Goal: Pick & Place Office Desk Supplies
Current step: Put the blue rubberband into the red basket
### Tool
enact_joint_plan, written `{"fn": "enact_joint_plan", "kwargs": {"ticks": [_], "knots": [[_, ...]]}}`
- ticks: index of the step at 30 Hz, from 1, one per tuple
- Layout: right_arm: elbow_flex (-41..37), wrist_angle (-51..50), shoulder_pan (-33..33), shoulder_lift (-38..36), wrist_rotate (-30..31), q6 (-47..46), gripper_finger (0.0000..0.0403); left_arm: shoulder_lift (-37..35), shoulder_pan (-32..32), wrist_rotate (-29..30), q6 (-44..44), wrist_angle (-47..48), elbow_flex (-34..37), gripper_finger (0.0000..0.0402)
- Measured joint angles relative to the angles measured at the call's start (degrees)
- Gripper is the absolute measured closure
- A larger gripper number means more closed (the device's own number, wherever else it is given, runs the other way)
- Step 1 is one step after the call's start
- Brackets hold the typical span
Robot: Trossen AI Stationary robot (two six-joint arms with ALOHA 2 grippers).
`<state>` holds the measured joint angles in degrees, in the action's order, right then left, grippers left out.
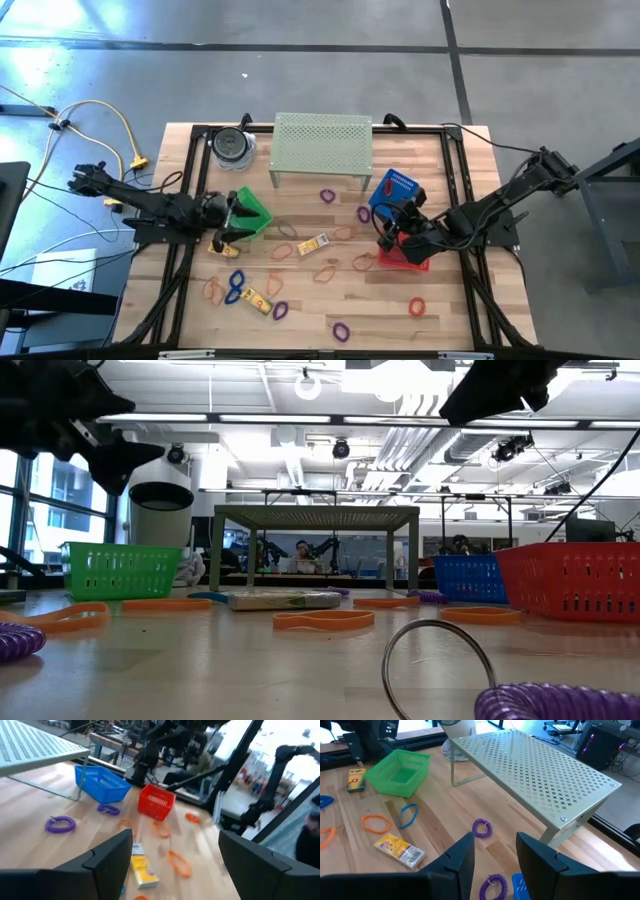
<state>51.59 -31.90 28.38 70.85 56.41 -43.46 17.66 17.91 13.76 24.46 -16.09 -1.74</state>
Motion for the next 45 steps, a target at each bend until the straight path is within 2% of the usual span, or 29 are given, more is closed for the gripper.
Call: {"fn": "enact_joint_plan", "kwargs": {"ticks": [4,9,17,20,27,32,39,45], "knots": [[0.0,0.0,0.0,0.0,-1.1,0.0,0.027,2.3,0.0,-3.5,3.3,-2.3,-0.3,0.0112],[0.0,0.0,0.0,0.0,-1.2,0.0,0.027,10.0,0.0,-8.9,2.6,-8.3,-3.7,0.0112],[0.0,0.0,0.0,0.0,-1.2,0.0,0.027,29.1,0.0,-7.6,-1.1,-7.7,-13.0,0.0112],[0.0,0.0,0.0,0.0,-1.2,0.2,0.027,36.1,0.1,-9.2,-1.9,-8.2,-15.7,0.0112],[0.0,-0.6,0.0,0.0,-1.3,1.7,0.027,47.5,0.4,-6.3,-3.3,-8.1,-17.6,0.0112],[0.0,-0.7,0.0,0.0,-1.4,3.2,0.027,50.7,0.6,-4.8,-13.7,-8.4,-17.6,0.0112],[0.0,-0.7,0.0,0.0,-1.2,3.8,0.027,50.7,0.6,6.5,-26.7,-8.4,-17.7,0.0112],[0.0,-0.4,0.0,0.0,-1.1,3.1,0.027,50.7,-1.0,8.9,-31.8,-8.4,-17.7,0.0112]]}}
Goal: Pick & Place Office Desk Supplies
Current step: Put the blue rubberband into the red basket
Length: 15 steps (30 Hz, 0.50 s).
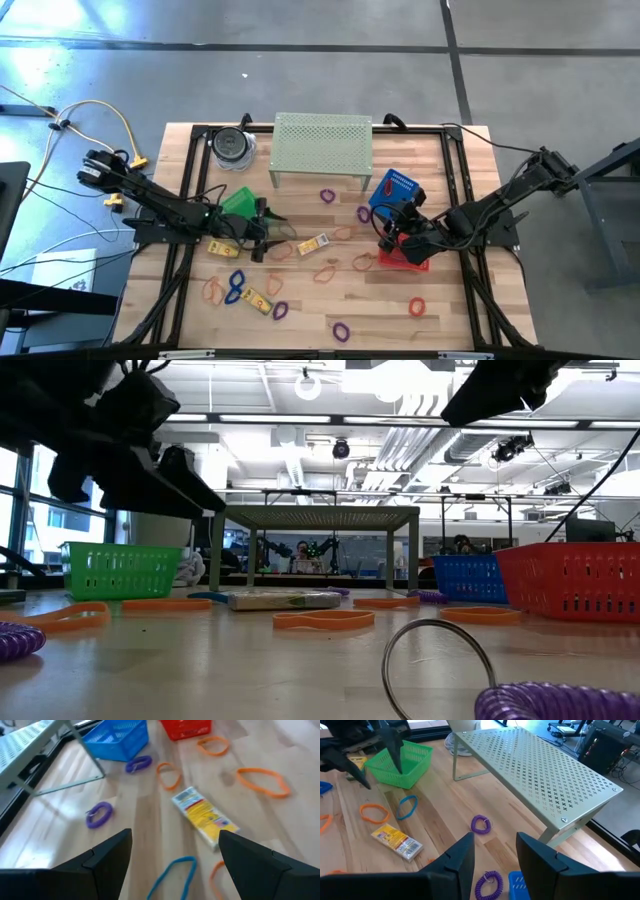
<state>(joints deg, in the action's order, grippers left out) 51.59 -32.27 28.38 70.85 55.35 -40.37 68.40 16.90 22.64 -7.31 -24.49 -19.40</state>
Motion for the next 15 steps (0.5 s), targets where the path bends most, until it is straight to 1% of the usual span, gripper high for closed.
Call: {"fn": "enact_joint_plan", "kwargs": {"ticks": [6,10,12,15], "knots": [[0.0,1.0,0.0,0.0,0.0,-0.1,0.027,2.9,-4.6,-0.1,0.0,-0.5,-0.1,0.0112],[0.0,1.1,0.0,0.0,0.0,-0.1,0.027,4.6,-5.1,-0.9,0.2,-1.3,-1.2,0.0112],[0.0,1.0,0.0,0.0,-0.3,-0.2,0.027,4.5,-4.9,-0.1,2.8,-1.5,-2.6,0.0112],[0.0,1.1,0.0,0.0,-1.6,-0.4,0.027,4.2,-5.0,2.1,10.0,-1.5,-5.1,0.0112]]}}
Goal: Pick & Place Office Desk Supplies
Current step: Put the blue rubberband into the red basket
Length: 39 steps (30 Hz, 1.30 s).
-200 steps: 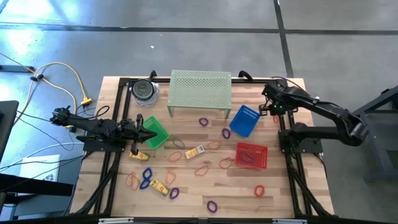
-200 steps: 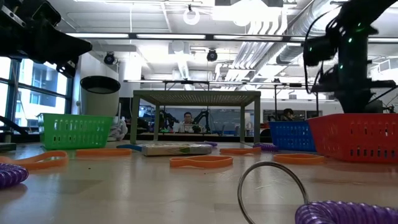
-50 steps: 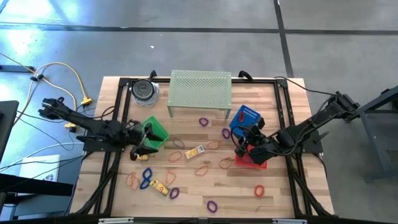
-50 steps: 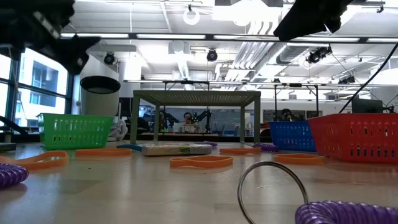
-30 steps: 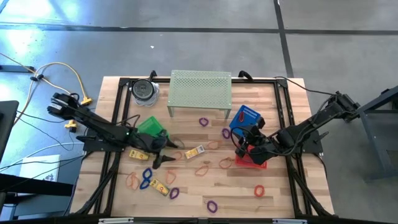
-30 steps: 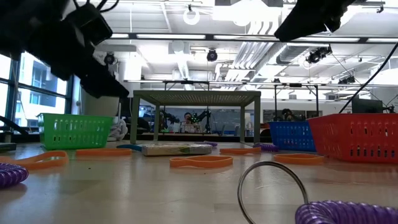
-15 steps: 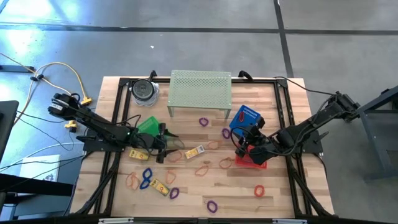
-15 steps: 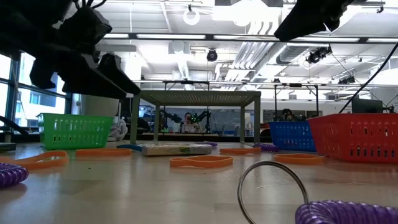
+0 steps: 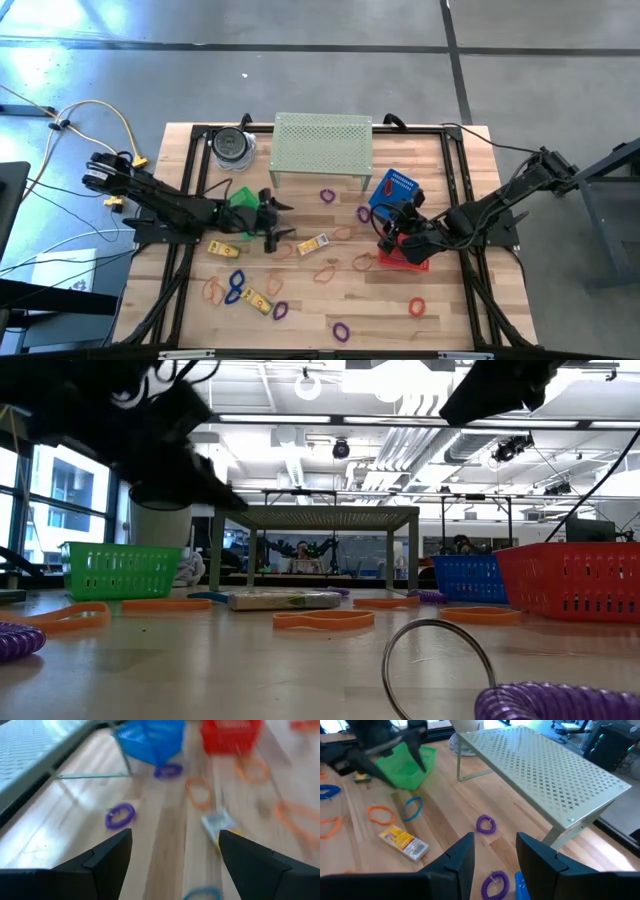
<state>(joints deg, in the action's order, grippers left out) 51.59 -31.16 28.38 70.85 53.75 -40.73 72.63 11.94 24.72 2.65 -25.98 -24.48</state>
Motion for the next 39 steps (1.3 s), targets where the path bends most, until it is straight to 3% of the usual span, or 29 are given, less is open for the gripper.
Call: {"fn": "enact_joint_plan", "kwargs": {"ticks": [5,11,13,15,18,21,26,30,35,39], "knots": [[0.0,0.0,0.0,0.0,-0.3,0.5,0.027,-0.1,0.2,3.7,4.2,0.1,-1.5,0.0112],[0.0,-0.1,0.0,0.0,-0.2,1.9,0.027,-0.1,2.3,3.3,-7.5,4.3,-1.5,0.0112],[0.0,-0.1,0.0,0.0,-0.2,1.9,0.027,-0.1,2.8,3.3,-4.7,7.3,-3.3,0.0112],[0.0,-0.1,0.0,0.0,-0.2,1.8,0.027,-0.1,2.3,3.1,0.6,16.1,-7.3,0.0112],[0.0,0.0,0.0,0.0,-0.1,1.5,0.027,0.5,0.6,-3.1,5.0,34.0,-15.0,0.0112],[0.0,0.1,0.0,0.0,-0.1,1.4,0.027,1.6,-0.9,-10.8,2.3,44.1,-20.4,0.0112],[0.0,0.2,0.0,0.0,-0.1,1.4,0.027,2.2,-3.7,-15.1,-6.4,44.4,-21.9,0.0112],[0.0,0.1,0.0,0.0,-0.1,1.4,0.027,2.2,-8.3,-24.6,-12.5,44.4,-21.9,0.0112],[0.0,0.1,0.0,0.0,-0.3,1.4,0.027,3.2,-13.2,-30.3,-11.5,42.2,-21.9,0.0112],[0.0,0.0,0.0,0.0,-1.3,1.4,0.027,5.6,-13.2,-32.5,-11.7,41.9,-21.9,0.0112]]}}
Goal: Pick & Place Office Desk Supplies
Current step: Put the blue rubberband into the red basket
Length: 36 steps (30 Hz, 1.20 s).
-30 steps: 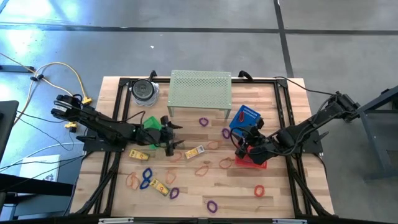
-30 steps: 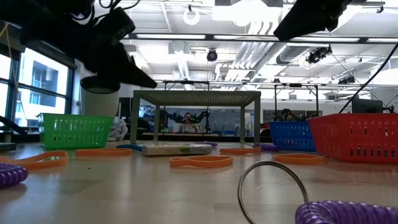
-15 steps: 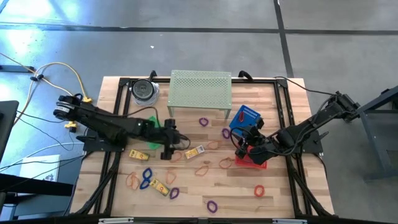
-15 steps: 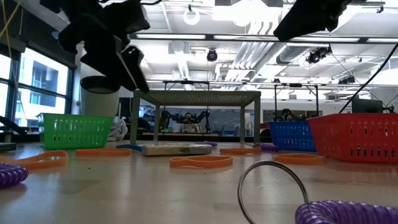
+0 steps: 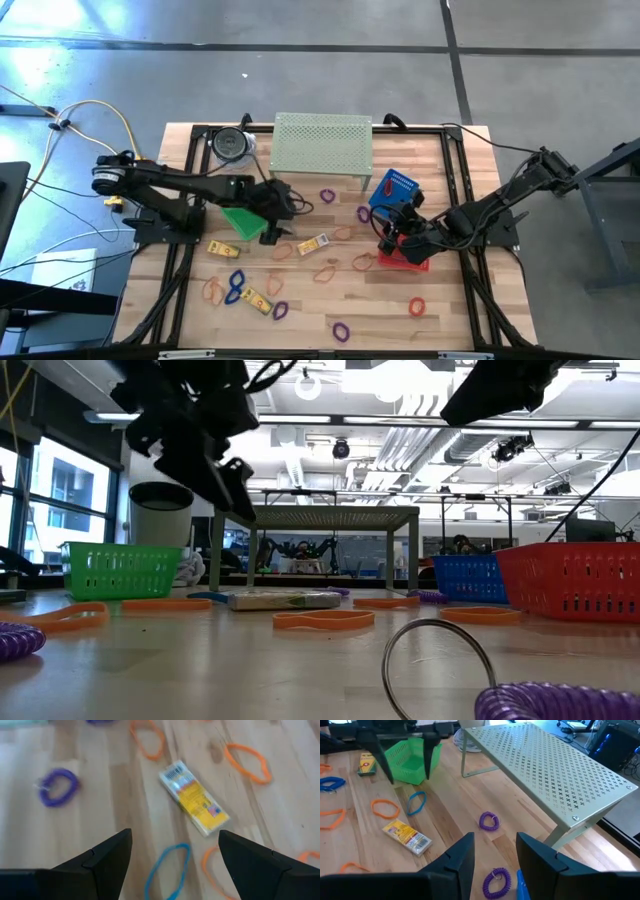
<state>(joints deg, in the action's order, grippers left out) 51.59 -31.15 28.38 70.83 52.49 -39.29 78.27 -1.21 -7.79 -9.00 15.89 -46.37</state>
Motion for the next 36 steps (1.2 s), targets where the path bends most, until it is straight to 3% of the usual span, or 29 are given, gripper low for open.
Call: {"fn": "enact_joint_plan", "kwargs": {"ticks": [10,25,36], "knots": [[0.0,0.1,0.0,0.8,-0.7,0.1,0.027,7.7,0.8,0.6,-0.4,-0.6,0.1,0.0112],[0.0,0.1,-0.4,1.0,-0.6,0.1,0.027,7.9,0.2,0.6,0.8,-1.4,0.1,0.0112],[0.0,0.1,-0.4,1.0,-0.6,0.1,0.027,7.9,0.2,9.6,-4.4,-0.9,0.3,0.0112]]}}
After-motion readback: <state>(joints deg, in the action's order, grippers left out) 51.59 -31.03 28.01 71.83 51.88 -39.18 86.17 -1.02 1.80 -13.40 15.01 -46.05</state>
